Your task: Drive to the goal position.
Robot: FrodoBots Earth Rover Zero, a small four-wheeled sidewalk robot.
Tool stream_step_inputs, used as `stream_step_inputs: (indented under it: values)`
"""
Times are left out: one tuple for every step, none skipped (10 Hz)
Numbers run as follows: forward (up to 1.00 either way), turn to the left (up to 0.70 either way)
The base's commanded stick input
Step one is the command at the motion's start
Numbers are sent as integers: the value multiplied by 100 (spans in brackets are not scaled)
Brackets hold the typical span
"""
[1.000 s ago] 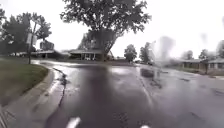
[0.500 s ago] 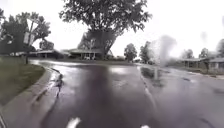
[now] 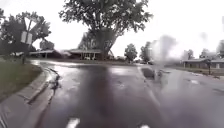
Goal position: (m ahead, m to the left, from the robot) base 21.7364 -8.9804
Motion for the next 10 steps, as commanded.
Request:
stream_step_inputs:
  values:
    - [50,0]
    - [50,0]
    - [50,0]
    - [50,0]
    - [50,0]
    - [50,0]
    - [50,0]
    - [50,0]
    - [50,0]
    - [50,0]
